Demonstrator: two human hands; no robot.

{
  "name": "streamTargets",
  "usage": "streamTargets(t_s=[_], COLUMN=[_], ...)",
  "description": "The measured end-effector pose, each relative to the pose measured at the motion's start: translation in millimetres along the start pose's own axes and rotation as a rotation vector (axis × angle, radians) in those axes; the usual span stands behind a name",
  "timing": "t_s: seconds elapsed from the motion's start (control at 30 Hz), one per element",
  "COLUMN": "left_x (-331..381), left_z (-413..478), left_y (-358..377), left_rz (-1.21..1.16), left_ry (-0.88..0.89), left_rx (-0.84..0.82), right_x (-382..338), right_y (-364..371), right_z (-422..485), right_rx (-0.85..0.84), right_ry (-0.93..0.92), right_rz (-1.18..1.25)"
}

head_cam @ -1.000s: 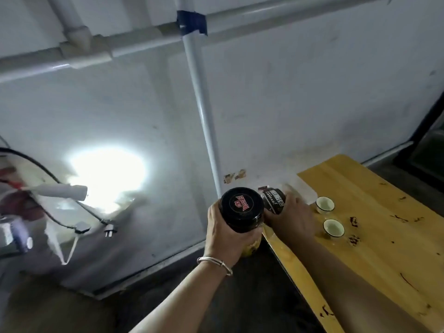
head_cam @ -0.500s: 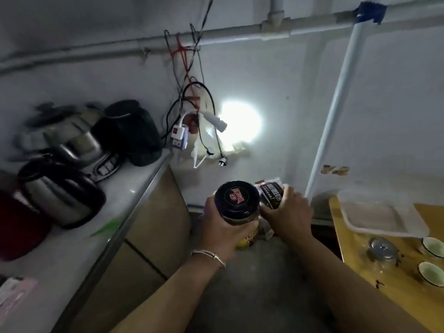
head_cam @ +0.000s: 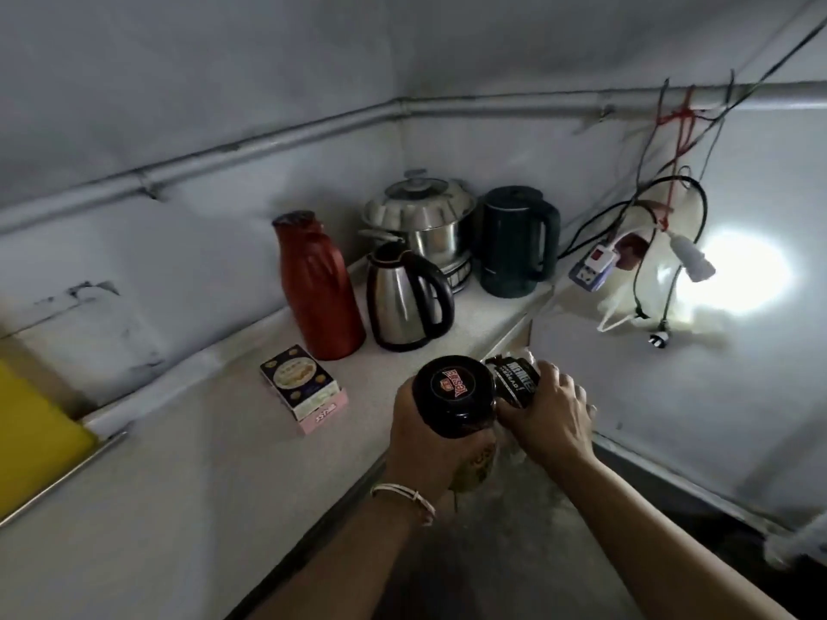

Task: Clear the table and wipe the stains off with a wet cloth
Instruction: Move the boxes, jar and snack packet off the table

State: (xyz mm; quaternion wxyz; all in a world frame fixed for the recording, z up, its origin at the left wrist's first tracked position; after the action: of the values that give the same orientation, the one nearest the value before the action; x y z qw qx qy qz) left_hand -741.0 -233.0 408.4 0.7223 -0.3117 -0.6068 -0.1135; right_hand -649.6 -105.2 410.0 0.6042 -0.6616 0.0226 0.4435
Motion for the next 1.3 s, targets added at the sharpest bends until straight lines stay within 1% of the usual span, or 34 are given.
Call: streamTargets(t_s=[0.1, 0.27, 0.47, 0.6, 0.73, 0.87, 1.1, 1.2, 1.3], left_x=[-22.6, -63.4, -108.0, -129.5, -145.2, -165.2, -184.4, -188.0, -194.4], left_z=[12.3, 31.1, 57.8, 82.7, 104.1, 127.3, 149.2, 151.0, 150.9], left_y=[-66.4, -159.7, -228.0, -243.3, -245.4, -248.0, -245.0, -244.4, -244.8], left_rz=[0.030, 0.060, 0.083, 0.101, -0.010, -0.014, -0.023, -0.032, -0.036], left_ry=[0.018, 0.005, -0.068, -0.095, -0.181, -0.282, -0.352, -0.350, -0.365], left_rx=[0.107, 0.236, 0.356, 0.440, 0.548, 0.645, 0.706, 0.724, 0.706], right_x=[-59.1, -135.6, -187.6, -211.0, -230.0, -246.0, -261.3, -260.4, -255.3], right_y=[46.8, 114.3, 170.1, 199.8, 232.4, 259.3, 288.9, 298.5, 303.7], right_z=[-1.3, -3.6, 4.0, 27.6, 58.6, 86.5, 115.5, 114.7, 111.0], right_rx=[-0.062, -0.153, -0.235, -0.270, -0.324, -0.379, -0.402, -0.451, -0.495], right_ry=[-0.079, -0.150, -0.194, -0.227, -0.278, -0.315, -0.382, -0.399, -0.414], right_rz=[0.019, 0.014, -0.009, -0.031, -0.048, -0.062, -0.133, -0.134, -0.133])
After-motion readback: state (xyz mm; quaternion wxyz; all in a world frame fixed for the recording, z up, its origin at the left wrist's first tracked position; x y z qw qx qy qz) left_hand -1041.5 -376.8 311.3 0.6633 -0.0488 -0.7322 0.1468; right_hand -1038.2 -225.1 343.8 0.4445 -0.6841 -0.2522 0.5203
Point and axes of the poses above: each hand's wrist, its own z-axis towards the middle knuckle, its own y-axis out of the palm, x = y × z, the point moved 3 cm from there along z, towards the middle knuckle, and after that the axes turned 7 degrees about -y, right-handed, at the moved point
